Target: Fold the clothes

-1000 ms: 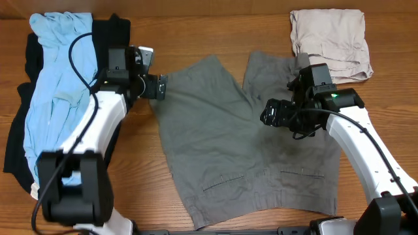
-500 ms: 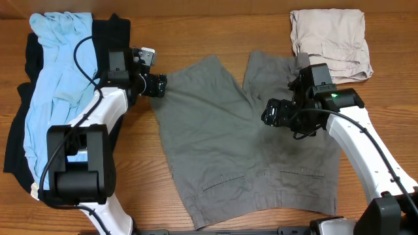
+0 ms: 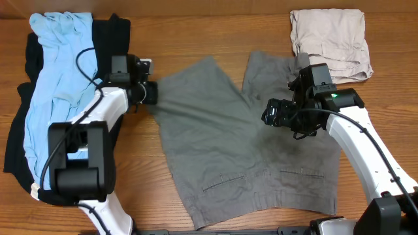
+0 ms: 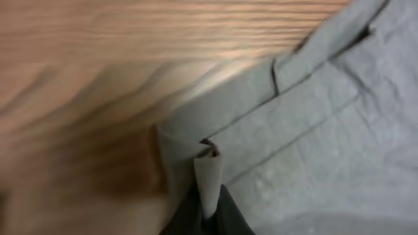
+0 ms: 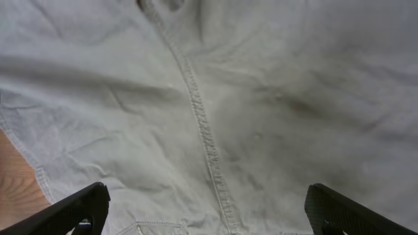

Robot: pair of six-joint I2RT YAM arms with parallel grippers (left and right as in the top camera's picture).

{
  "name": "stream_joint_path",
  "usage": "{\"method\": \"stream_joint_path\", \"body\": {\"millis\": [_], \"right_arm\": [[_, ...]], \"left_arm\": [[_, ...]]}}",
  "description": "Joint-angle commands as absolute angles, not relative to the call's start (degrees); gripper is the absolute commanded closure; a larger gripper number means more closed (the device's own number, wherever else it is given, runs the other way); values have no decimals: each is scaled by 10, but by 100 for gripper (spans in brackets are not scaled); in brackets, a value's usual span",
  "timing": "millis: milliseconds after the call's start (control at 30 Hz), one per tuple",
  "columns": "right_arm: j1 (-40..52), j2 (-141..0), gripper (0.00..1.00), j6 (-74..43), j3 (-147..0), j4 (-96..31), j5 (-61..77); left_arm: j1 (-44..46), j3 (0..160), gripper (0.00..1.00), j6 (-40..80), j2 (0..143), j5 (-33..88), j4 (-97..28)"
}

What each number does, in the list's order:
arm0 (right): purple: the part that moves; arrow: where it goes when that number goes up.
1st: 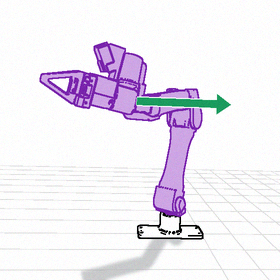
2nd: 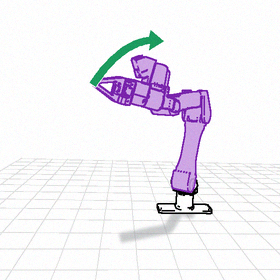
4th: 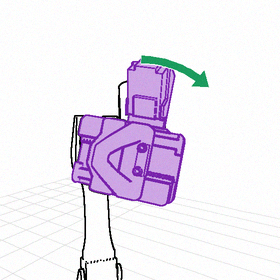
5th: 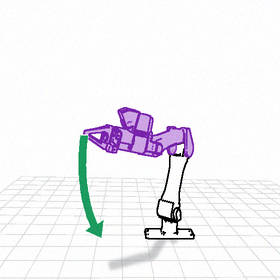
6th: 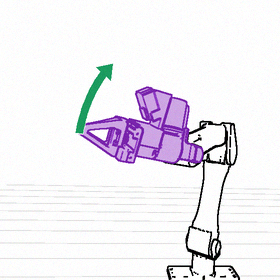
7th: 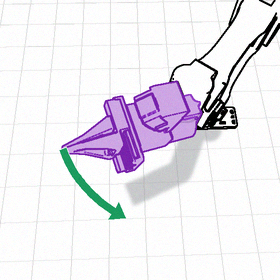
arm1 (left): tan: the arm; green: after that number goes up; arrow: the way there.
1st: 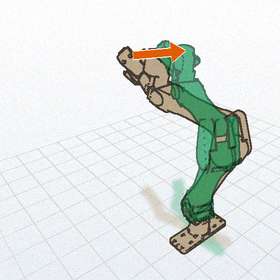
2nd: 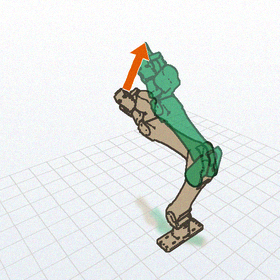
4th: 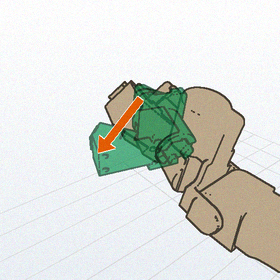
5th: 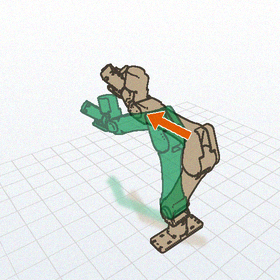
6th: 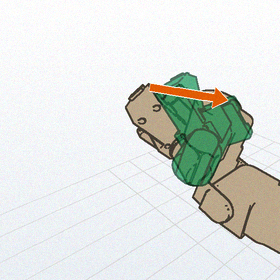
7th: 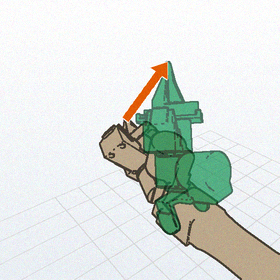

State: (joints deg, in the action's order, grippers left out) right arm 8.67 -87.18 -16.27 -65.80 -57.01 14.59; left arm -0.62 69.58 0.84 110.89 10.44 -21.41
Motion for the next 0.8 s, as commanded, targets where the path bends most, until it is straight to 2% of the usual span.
{"method": "stream_joint_path", "body": {"millis": [0, 333, 500, 533, 567, 600, 633, 667, 700, 767], "right_arm": [[86, -870, 0, -163, -665, -567, 140], [86, -870, 0, -165, -665, -570, 153], [86, -870, 0, -164, -665, -606, 162], [86, -870, 0, -165, -665, -618, 162], [86, -870, 1, -165, -665, -628, 162], [87, -870, 1, -165, -665, -635, 162], [87, -869, 1, -165, -665, -642, 164], [88, -867, 1, -166, -665, -648, 169], [91, -863, 1, -168, -665, -651, 174], [99, -850, 1, -179, -665, -660, 183]], "left_arm": [[-35, 703, 96, 85, 1020, 48, -260], [-60, 703, 95, 96, 848, -15, -402], [-60, 703, 83, 116, 806, -47, -463], [-60, 703, 70, 118, 803, -54, -469], [-60, 703, 50, 119, 801, -60, -472], [-60, 703, 38, 119, 801, -65, -474], [-60, 703, 21, 118, 801, -66, -474], [-60, 703, 10, 119, 801, -66, -473], [-60, 703, 2, 123, 801, -66, -473], [-60, 707, 0, 130, 800, -65, -474]]}}
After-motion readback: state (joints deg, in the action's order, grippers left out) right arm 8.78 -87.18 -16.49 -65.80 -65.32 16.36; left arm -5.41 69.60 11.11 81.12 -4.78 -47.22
